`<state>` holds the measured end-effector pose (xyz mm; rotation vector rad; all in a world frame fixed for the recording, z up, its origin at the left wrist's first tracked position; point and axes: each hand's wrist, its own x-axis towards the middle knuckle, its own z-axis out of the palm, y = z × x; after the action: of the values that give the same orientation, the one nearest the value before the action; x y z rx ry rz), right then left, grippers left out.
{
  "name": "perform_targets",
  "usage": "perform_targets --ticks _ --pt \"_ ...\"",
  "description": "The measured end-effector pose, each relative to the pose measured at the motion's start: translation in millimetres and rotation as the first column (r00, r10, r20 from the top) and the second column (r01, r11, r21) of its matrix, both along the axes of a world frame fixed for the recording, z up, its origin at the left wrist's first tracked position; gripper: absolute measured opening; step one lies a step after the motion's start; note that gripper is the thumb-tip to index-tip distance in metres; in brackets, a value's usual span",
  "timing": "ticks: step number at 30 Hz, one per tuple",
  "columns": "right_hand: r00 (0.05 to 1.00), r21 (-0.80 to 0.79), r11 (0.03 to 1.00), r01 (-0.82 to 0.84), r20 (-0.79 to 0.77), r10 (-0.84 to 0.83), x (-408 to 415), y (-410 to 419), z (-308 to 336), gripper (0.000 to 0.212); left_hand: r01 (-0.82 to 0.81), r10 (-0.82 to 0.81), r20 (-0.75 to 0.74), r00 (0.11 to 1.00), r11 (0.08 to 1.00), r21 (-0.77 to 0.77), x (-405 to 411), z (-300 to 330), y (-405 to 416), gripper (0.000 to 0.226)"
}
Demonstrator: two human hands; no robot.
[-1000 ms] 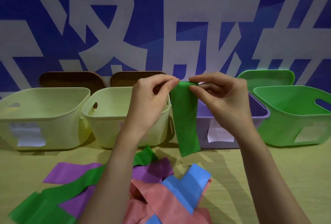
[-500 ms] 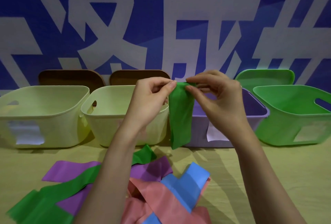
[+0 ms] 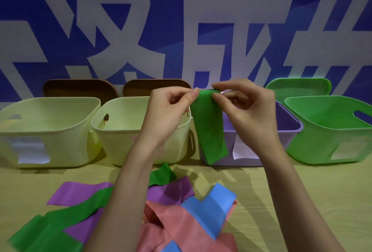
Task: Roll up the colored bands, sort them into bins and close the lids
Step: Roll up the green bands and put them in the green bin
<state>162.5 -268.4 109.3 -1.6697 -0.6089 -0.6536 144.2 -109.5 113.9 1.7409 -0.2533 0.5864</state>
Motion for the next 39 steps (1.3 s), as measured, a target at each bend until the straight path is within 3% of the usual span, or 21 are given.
perform_targets --ticks 2,4,7,9,12,18,22,24,29,31,35,39 --pt "0.978 -0.126 0.986 0.112 0.190 -0.086 1.1 1.4 -3.0 0.016 0.028 -0.029 -0.025 0.999 0.999 -0.035 0.7 -0.9 0.3 0.015" --pt "0.978 -0.111 0.987 0.119 0.186 -0.097 1.8 3.1 -4.5 0.015 -0.001 0.001 0.015 1.000 1.000 0.019 1.5 -1.8 -0.9 0.013" --pt "0.995 0.107 0.994 -0.010 -0.095 0.021 -0.6 3.8 -0.8 0.011 -0.089 0.074 0.108 0.991 0.986 0.138 4.1 -3.1 -2.9 0.021" --pt "0.946 0.266 0.960 -0.093 -0.277 0.168 -1.6 1.9 1.5 0.009 -0.146 0.106 0.186 0.977 0.966 0.215 3.9 -3.3 -4.3 0.023" --pt "0.865 0.384 0.907 -0.175 -0.380 0.328 -1.8 -1.3 3.8 0.008 -0.204 0.140 0.249 0.958 0.945 0.256 1.9 -3.2 -4.6 0.019" --pt "0.971 0.114 0.990 -0.077 -0.218 0.101 -5.6 0.7 4.1 0.013 -0.057 0.051 0.107 0.993 0.997 0.056 6.3 -4.2 -3.0 0.022" --pt "0.995 0.008 0.999 0.039 -0.094 -0.038 -4.6 3.0 3.2 0.012 -0.016 0.008 0.064 0.998 0.992 0.122 10.6 -9.8 -0.9 0.031" --pt "0.989 0.042 0.999 0.027 -0.149 -0.020 -3.8 2.8 3.4 0.010 -0.053 0.039 0.086 0.996 0.986 0.159 10.7 -9.4 -1.0 0.019" --pt "0.899 0.290 0.951 -0.109 -0.378 0.219 0.4 -3.2 2.6 0.005 -0.114 0.076 0.161 0.984 0.964 0.240 8.7 -6.8 1.3 0.013" --pt "0.906 0.253 0.961 -0.110 -0.372 0.202 1.5 -4.6 2.6 0.006 -0.106 0.074 0.147 0.986 0.969 0.223 8.6 -7.0 1.6 0.011" --pt "0.974 0.060 0.996 -0.059 -0.216 0.070 1.1 -1.5 1.4 0.012 -0.062 0.052 0.088 0.995 0.991 0.119 8.8 -7.9 -0.8 0.012" --pt "0.981 0.067 0.997 -0.035 -0.188 0.047 0.4 0.5 1.0 0.012 -0.046 0.036 0.076 0.996 0.991 0.128 8.1 -7.7 0.2 0.015"
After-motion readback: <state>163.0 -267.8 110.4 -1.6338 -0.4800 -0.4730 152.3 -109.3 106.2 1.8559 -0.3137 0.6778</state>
